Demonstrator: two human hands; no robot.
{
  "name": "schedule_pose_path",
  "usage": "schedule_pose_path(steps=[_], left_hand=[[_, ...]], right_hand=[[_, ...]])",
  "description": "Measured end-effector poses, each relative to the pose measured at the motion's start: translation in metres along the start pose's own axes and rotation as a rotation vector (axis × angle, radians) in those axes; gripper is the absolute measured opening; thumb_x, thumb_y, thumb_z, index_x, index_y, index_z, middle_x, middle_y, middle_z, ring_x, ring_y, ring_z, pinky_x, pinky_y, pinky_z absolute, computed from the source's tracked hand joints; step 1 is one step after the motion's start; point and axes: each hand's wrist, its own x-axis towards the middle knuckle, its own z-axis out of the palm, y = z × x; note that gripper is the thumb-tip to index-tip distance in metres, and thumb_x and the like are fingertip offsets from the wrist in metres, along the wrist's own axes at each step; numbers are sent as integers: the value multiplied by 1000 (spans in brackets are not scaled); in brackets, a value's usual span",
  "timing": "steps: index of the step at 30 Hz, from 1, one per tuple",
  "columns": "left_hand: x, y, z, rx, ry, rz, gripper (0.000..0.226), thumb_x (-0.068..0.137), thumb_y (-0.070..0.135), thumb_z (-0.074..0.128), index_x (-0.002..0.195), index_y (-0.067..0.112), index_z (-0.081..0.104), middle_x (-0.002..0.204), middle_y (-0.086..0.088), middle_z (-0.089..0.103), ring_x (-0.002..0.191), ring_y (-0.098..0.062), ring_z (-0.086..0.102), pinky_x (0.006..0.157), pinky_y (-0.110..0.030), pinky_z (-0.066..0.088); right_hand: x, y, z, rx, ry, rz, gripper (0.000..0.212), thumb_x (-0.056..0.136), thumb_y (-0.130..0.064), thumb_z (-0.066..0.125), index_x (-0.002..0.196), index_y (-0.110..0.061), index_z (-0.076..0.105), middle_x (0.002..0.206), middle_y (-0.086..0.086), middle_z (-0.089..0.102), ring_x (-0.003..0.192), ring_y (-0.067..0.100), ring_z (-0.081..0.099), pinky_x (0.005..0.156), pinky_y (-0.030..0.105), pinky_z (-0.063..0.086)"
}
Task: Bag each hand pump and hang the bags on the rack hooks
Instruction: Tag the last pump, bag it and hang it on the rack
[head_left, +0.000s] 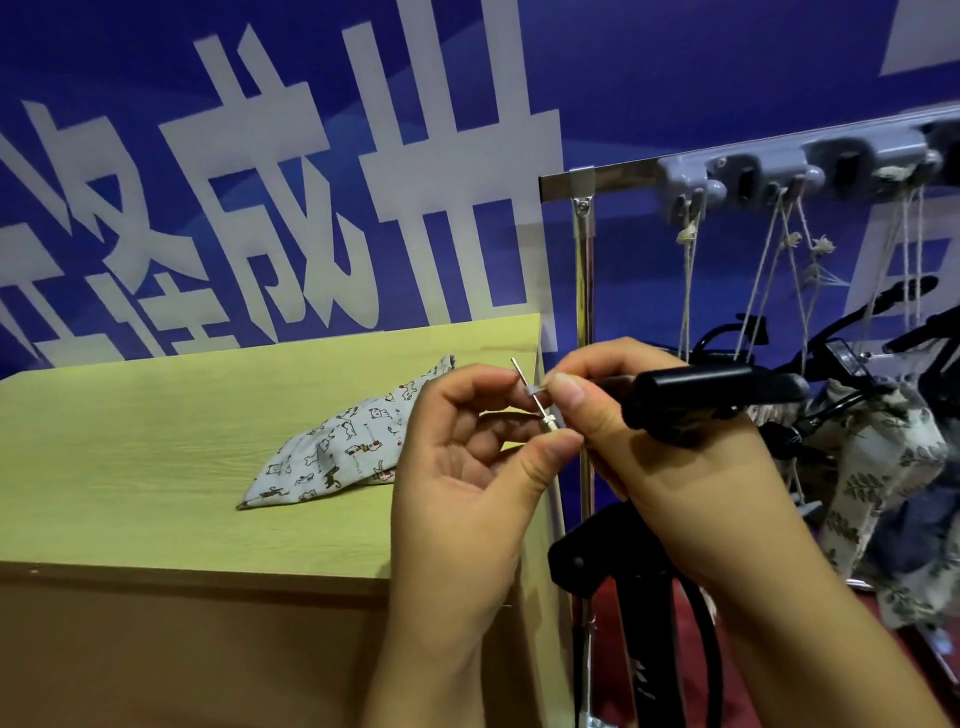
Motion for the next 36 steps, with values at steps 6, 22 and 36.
schedule_pose_path(steps=[6, 22, 36], left_hand=[[3, -2, -2, 24, 18, 35, 23, 61, 19, 75, 79, 32, 70, 80, 2, 71, 78, -12, 68, 72, -22, 55], [-10, -32, 20, 102, -330, -323, 39, 69, 62, 70, 98, 37, 66, 102, 6, 72, 106, -14, 64, 96, -35, 48], [-7, -42, 26, 152, -206, -222, 10, 79, 22, 62, 74, 23, 71, 81, -4, 73, 82, -19, 68, 84, -41, 53]], right_hand=[[0, 0, -2, -12, -28, 23, 5, 85, -24, 66, 80, -22, 66, 63, -9, 60, 58, -2, 54, 55, 8, 40], [14, -7, -14, -26, 59, 124, 3, 76, -28, 72, 74, -25, 72, 66, -8, 69, 60, -1, 61, 55, 16, 50], [-40, 74, -78, -24, -137, 113, 111, 38, -74, 77, 134, -58, 24, 147, -21, 28, 133, -6, 34, 105, 20, 38]])
